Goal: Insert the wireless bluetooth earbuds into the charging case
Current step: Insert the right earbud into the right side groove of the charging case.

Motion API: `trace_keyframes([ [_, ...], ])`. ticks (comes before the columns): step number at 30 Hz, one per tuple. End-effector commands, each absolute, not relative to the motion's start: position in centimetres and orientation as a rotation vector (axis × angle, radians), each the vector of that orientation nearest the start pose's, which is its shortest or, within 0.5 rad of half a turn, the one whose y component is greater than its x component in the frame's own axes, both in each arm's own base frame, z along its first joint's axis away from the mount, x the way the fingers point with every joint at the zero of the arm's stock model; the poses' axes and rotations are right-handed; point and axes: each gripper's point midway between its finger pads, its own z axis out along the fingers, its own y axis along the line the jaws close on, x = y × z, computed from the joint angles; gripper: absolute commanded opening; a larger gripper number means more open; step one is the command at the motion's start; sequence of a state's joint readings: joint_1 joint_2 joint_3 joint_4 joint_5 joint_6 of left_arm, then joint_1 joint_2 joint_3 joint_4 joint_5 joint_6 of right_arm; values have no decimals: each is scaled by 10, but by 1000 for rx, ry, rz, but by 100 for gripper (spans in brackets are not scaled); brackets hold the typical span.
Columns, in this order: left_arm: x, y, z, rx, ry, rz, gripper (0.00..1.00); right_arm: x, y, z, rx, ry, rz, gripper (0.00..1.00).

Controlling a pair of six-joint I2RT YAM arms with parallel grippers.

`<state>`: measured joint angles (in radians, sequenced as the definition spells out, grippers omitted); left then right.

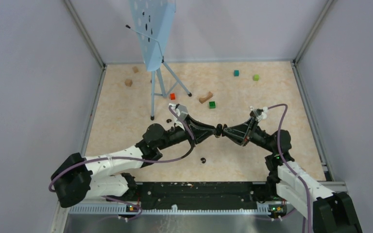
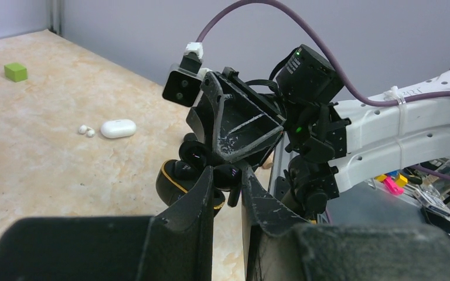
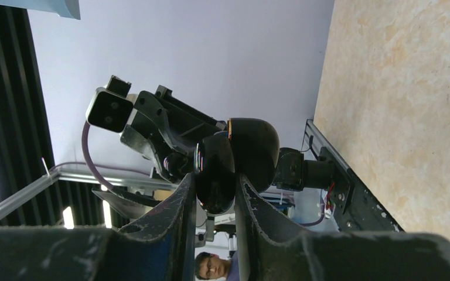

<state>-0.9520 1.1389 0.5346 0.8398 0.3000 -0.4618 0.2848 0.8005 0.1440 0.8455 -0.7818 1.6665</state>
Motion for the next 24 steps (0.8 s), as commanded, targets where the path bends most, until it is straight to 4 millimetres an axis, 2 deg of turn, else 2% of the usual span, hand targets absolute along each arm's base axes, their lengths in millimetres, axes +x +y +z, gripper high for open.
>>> trace_keyframes([
  [1, 159, -357, 301, 658, 1239, -1414, 12, 174, 211, 245, 380, 1742, 2061, 0],
  [16, 163, -372, 291, 703, 1248, -1420, 12, 172, 210, 243, 397, 1742, 2080, 0],
  [24, 164, -376, 292, 707, 1237, -1423, 12, 170, 210, 243, 396, 1747, 2089, 0],
])
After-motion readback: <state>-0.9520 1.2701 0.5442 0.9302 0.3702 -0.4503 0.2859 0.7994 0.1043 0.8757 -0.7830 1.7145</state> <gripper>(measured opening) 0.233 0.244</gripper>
